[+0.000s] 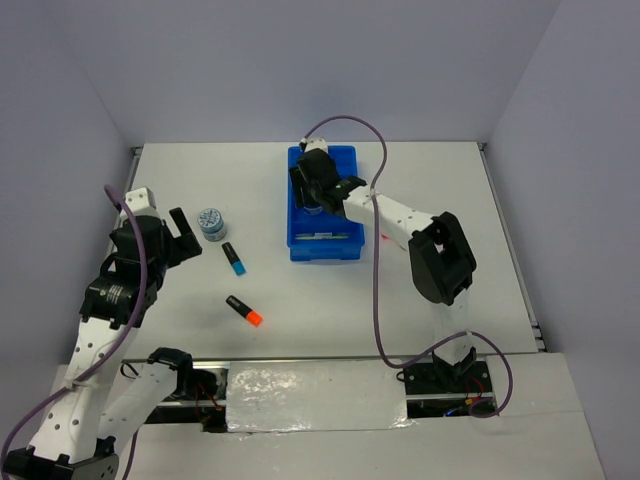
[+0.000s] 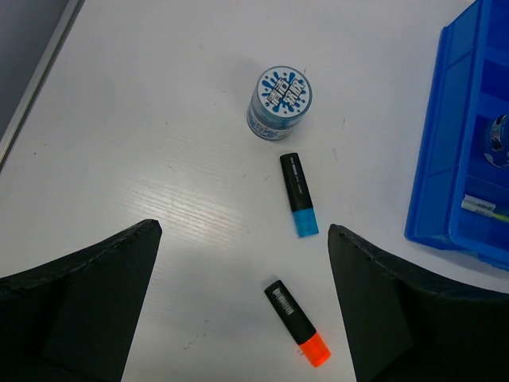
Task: Sort the stationery into containers
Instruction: Place the stationery in the storage box, then pick up the stationery from the center of the board, then place the stationery in the storage box, then pick up the pen from the center of the board.
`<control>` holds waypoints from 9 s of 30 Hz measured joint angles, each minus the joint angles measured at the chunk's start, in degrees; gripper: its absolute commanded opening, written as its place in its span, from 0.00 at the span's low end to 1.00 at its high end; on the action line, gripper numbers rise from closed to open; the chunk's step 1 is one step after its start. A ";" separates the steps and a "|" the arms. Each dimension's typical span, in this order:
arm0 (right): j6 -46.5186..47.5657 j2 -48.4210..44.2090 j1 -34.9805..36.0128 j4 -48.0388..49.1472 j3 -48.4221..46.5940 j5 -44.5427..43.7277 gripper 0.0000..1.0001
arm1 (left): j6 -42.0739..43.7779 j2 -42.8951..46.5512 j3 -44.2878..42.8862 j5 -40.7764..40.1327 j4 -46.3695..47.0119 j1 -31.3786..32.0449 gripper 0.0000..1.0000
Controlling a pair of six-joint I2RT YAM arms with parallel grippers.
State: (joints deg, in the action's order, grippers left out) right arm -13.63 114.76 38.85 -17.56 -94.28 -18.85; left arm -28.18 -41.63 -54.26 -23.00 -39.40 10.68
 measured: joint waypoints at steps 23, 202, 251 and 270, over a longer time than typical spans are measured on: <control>-1.49 -0.07 0.00 3.58 6.49 1.40 0.26 | 1.05 -0.83 0.00 0.59 0.02 -0.02 1.00; -3.02 -80.11 7.61 10.84 51.67 -4.07 1.00 | -3.87 -80.35 -53.99 24.30 16.20 21.68 0.04; -5.55 -69.35 6.84 10.97 51.08 6.93 1.00 | -16.94 -44.06 -22.03 -2.34 5.31 7.06 0.98; -7.98 -63.67 6.84 10.69 49.90 11.63 1.00 | -26.82 -57.44 -8.44 1.79 7.93 8.66 0.78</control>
State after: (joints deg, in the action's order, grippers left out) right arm -21.61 51.09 45.69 -6.87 -44.38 -7.22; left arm -55.00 -99.07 -62.70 -21.21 -31.46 19.33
